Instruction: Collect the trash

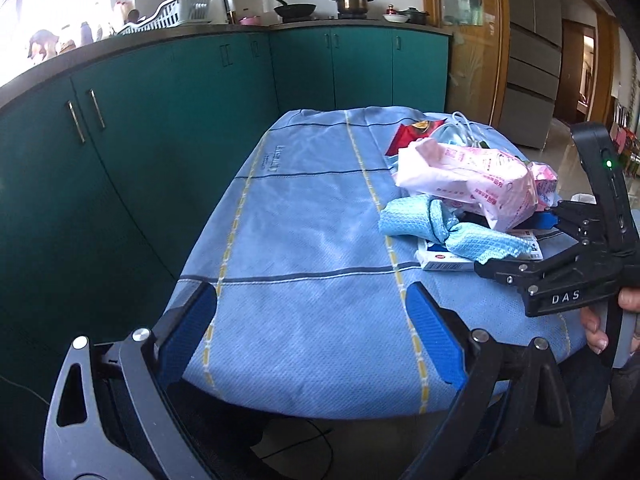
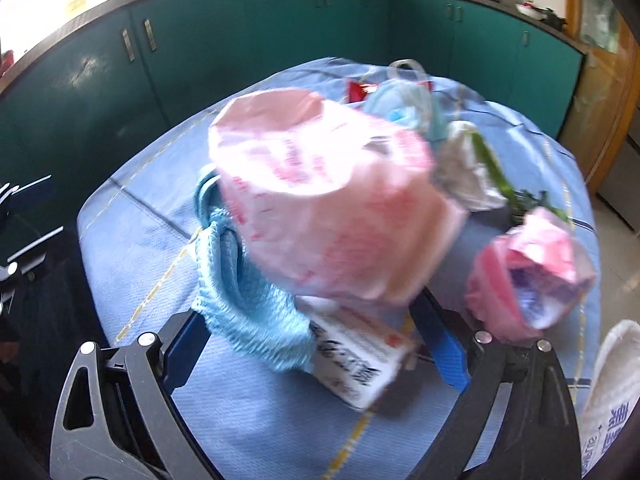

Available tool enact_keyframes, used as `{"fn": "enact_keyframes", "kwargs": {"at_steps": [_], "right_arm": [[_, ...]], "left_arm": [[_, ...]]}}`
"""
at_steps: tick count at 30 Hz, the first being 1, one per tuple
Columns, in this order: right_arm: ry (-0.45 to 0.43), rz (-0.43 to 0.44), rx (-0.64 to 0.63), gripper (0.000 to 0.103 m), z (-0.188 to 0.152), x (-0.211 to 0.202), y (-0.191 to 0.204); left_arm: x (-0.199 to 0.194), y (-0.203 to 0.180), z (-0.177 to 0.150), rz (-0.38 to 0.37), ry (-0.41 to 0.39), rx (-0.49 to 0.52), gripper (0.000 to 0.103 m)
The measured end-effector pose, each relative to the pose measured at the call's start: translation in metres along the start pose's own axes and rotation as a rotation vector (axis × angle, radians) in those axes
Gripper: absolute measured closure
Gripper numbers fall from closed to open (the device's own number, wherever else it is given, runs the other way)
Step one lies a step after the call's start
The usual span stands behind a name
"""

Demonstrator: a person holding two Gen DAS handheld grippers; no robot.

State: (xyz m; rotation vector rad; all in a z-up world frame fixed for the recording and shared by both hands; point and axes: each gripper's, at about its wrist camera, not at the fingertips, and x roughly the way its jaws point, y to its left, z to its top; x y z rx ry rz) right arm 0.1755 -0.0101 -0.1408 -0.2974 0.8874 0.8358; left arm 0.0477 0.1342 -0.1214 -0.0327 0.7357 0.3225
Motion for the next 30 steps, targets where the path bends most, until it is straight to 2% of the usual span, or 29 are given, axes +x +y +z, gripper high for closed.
{"fn": "enact_keyframes", "kwargs": {"at_steps": [2, 4, 6, 11, 19, 23, 30], "right_arm": [[0.011, -0.002, -0.013, 0.011, -0.001, 0.002, 0.006], [0.019, 0.000, -0.030, 0.021, -0.008, -0.001, 0.021], [0.034, -0.013, -0.038, 0.036, -0.012, -0.002, 0.027], [0.030, -0.017, -0.026, 0.047, -0.028, -0.013, 0.032], [0.008, -0.040, 0.046, 0.045, -0.051, -0.031, 0.021], [-0.005, -0.062, 0.069, 0.034, -0.058, -0.037, 0.019], [-0.070, -0.057, 0.153, 0.029, -0.072, -0.060, 0.004]], "left_arm": [[0.000, 0.005, -0.001, -0.001, 0.002, -0.016, 0.008], [0.000, 0.008, -0.002, -0.005, 0.003, -0.027, 0.008], [-0.001, 0.010, -0.002, -0.009, 0.002, -0.034, 0.008], [-0.005, 0.009, -0.004, -0.014, -0.007, -0.031, 0.008], [-0.015, 0.008, -0.007, -0.005, -0.009, -0.034, 0.008], [-0.024, 0.008, -0.010, 0.012, 0.000, -0.053, 0.008], [-0.065, 0.024, -0.013, 0.093, -0.046, -0.097, 0.008]]}}
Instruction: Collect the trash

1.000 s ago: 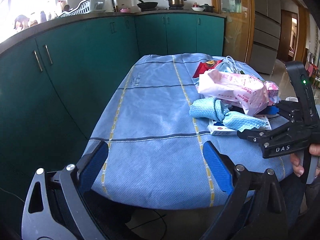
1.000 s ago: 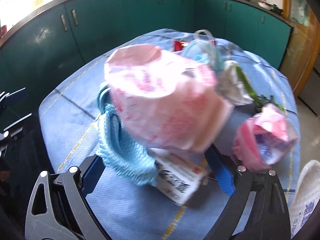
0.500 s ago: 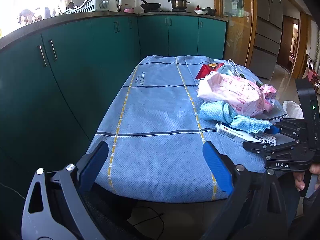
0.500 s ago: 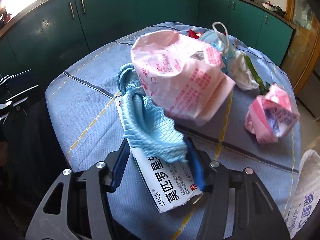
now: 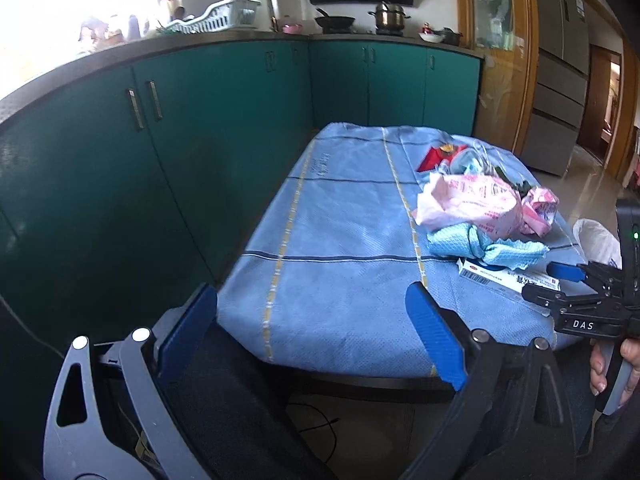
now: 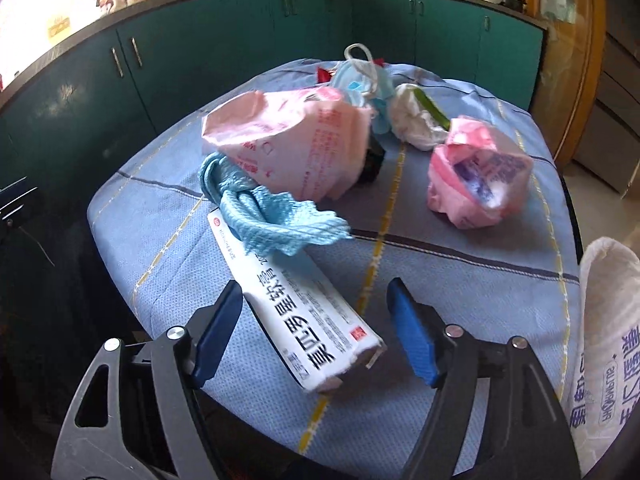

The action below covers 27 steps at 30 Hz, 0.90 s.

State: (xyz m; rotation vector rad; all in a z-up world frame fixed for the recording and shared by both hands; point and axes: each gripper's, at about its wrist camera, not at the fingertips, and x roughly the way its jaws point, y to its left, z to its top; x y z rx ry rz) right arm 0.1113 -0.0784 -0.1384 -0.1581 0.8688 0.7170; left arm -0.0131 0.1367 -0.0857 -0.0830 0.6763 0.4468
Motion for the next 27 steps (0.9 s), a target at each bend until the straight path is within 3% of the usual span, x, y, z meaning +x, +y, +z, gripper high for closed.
{"fn": "enact_keyframes", "kwargs": {"at_steps": [8, 14, 18, 27], "right_arm": [[-0.096, -0.025, 0.064, 0.019, -0.022, -0.041, -0.017], [-0.059, -0.046, 0.054, 0.019, -0.025, -0.034, -0.014], [-0.060, -0.067, 0.028, 0.019, -0.022, -0.037, -0.003], [-0.079, -0.189, 0.049, 0.019, -0.025, -0.070, -0.010]], "left_arm": [[-0.036, -0.010, 0.031, 0.004, -0.075, 0.040, 0.008], [-0.047, -0.037, 0.041, -0.109, -0.088, 0.093, 0.008], [-0.051, -0.051, 0.049, -0.132, -0.124, 0.118, 0.008], [-0.021, -0.077, 0.127, -0.139, -0.118, 0.011, 0.004]]}}
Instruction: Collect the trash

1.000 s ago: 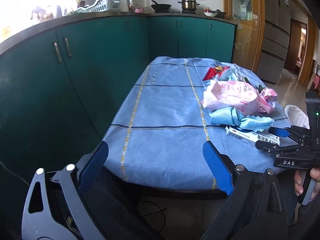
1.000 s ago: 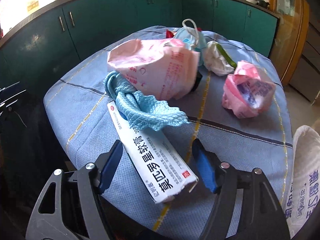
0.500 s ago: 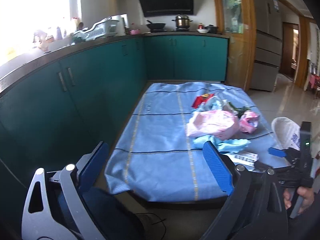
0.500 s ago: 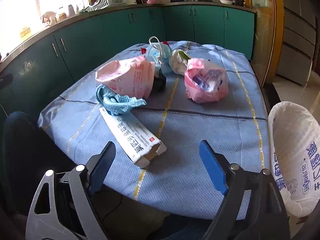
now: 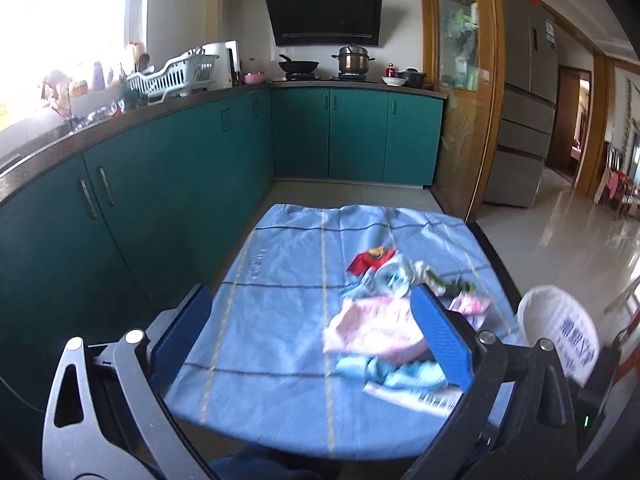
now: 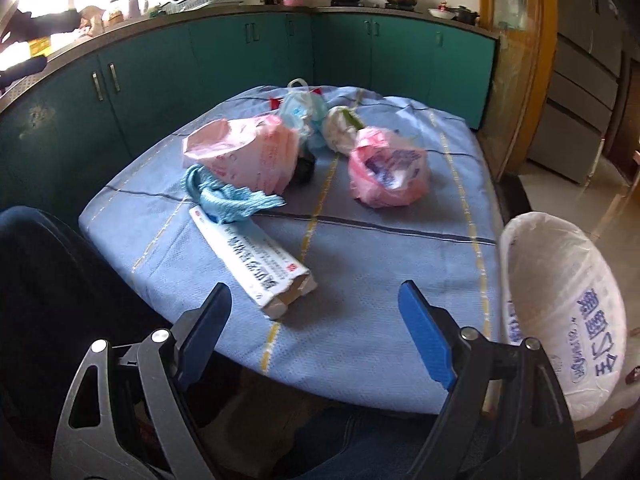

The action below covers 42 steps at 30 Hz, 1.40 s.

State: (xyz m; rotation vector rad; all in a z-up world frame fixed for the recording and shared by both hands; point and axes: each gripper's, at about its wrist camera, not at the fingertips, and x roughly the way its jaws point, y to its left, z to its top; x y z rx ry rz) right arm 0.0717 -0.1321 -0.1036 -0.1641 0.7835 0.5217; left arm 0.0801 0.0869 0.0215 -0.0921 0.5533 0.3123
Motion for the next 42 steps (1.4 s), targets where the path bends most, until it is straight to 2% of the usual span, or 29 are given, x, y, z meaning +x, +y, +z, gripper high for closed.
{"fn": "enact_keyframes", "kwargs": {"at_steps": [3, 5, 9, 12, 15, 16, 18, 19, 20, 22, 24, 27, 29, 31, 32, 37, 42], "right_arm": [[-0.009, -0.053, 0.010, 0.018, 0.010, -0.007, -0.015], [-0.011, -0.100, 0.009, 0.016, 0.025, -0.010, -0.026], [-0.002, -0.122, -0.038, 0.015, 0.066, -0.003, -0.038], [-0.015, -0.123, -0.097, 0.015, 0.097, 0.014, -0.039], [-0.044, -0.089, -0.061, 0.015, 0.112, 0.036, -0.051], [-0.051, -0.042, -0.024, 0.015, 0.110, 0.046, -0.058], [-0.004, 0.036, 0.024, 0.015, 0.104, 0.064, -0.068], [0.045, 0.062, 0.029, 0.015, 0.100, 0.076, -0.071], [0.077, 0.040, 0.015, 0.015, 0.099, 0.086, -0.070], [0.075, 0.025, -0.013, 0.015, 0.103, 0.094, -0.064], [0.080, 0.072, -0.018, 0.015, 0.103, 0.102, -0.059], [0.090, 0.011, -0.034, 0.015, 0.100, 0.115, -0.054], [0.093, 0.022, -0.007, 0.015, 0.098, 0.121, -0.056], [0.117, 0.058, 0.014, 0.030, 0.095, 0.126, -0.058], [0.124, 0.078, 0.019, 0.045, 0.093, 0.127, -0.058], [0.068, 0.112, 0.011, 0.050, 0.093, 0.109, -0.053], [0.017, 0.089, 0.042, 0.050, 0.087, 0.085, -0.062]], "left_arm": [[0.036, -0.020, 0.026, -0.057, 0.037, -0.045, 0.004], [0.058, -0.034, 0.039, -0.092, 0.058, -0.032, 0.004], [0.107, -0.066, 0.062, -0.074, 0.076, 0.117, 0.004], [0.132, -0.074, 0.067, -0.063, 0.058, 0.169, 0.004], [0.159, -0.066, 0.052, -0.126, 0.117, 0.156, 0.004], [0.167, -0.063, 0.044, -0.140, 0.148, 0.152, 0.004], [0.180, -0.062, 0.033, -0.159, 0.218, 0.152, 0.004], [0.184, -0.061, 0.027, -0.195, 0.238, 0.148, 0.004], [0.187, -0.061, 0.022, -0.217, 0.241, 0.153, 0.004], [0.191, -0.062, 0.010, -0.201, 0.201, 0.190, 0.004], [0.196, -0.068, 0.002, -0.180, 0.193, 0.229, 0.004], [0.199, -0.073, -0.004, -0.233, 0.216, 0.257, 0.004], [0.197, -0.074, -0.007, -0.246, 0.209, 0.279, 0.004], [0.199, -0.072, -0.008, -0.226, 0.213, 0.290, 0.004], [0.200, -0.070, -0.006, -0.225, 0.215, 0.282, 0.004], [0.201, -0.040, -0.007, -0.237, 0.225, 0.182, 0.004], [0.176, -0.005, -0.044, -0.281, 0.223, 0.043, 0.004]]}}
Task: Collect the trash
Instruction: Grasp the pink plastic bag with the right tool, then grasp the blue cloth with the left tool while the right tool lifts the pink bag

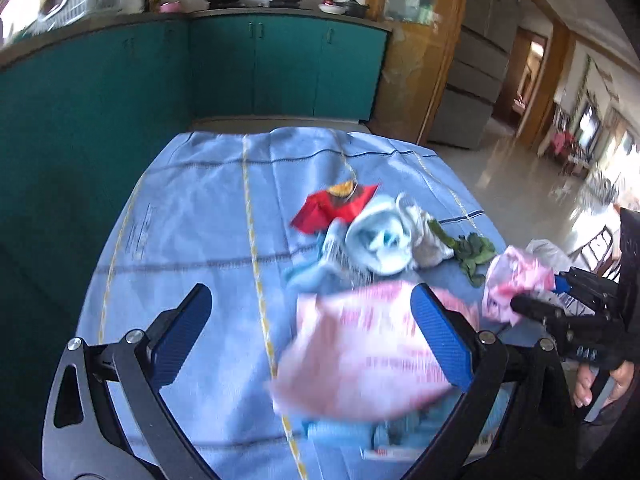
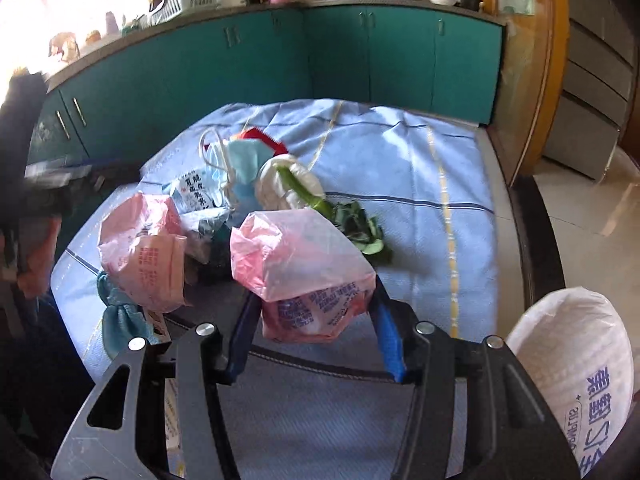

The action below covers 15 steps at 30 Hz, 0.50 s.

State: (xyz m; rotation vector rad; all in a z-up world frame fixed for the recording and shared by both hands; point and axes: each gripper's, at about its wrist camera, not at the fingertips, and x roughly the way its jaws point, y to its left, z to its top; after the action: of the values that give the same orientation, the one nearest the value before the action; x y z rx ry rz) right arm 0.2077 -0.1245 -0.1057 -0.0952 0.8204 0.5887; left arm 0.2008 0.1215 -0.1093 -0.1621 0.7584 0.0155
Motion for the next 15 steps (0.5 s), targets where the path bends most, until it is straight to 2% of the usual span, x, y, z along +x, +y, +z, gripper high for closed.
{"fn": "enact_keyframes", "kwargs": {"at_steps": [3, 5, 7, 9, 10, 13, 15], "right_arm": [[-0.005, -0.006, 0.023, 0.049, -0.004, -0.006, -0.005], [-0.006, -0.007, 0.031, 0.049, -0.006, -0.008, -0.006], [-0.010, -0.003, 0.037, 0.049, -0.007, -0.011, -0.007], [-0.014, -0.003, 0.042, 0.049, -0.010, -0.016, -0.009], [-0.016, -0.009, 0.045, 0.049, -0.010, -0.017, -0.010], [-0.035, -0.028, 0.061, 0.048, -0.010, -0.027, -0.014], [-0.042, -0.035, 0.095, 0.048, -0.005, -0.031, -0.016]], "left_arm": [[-0.013, 0.004, -0.027, -0.055, -0.025, -0.101, 0.004], [-0.014, -0.003, -0.033, -0.087, -0.019, -0.131, 0.004], [-0.017, -0.017, -0.032, -0.085, 0.001, -0.074, 0.004], [-0.025, -0.031, -0.030, -0.006, -0.015, 0.003, 0.004], [-0.030, -0.034, -0.031, 0.006, -0.030, 0.011, 0.004], [-0.040, -0.048, -0.040, -0.058, -0.028, 0.071, 0.004], [-0.044, -0.067, -0.050, -0.061, -0.013, 0.177, 0.004]]}}
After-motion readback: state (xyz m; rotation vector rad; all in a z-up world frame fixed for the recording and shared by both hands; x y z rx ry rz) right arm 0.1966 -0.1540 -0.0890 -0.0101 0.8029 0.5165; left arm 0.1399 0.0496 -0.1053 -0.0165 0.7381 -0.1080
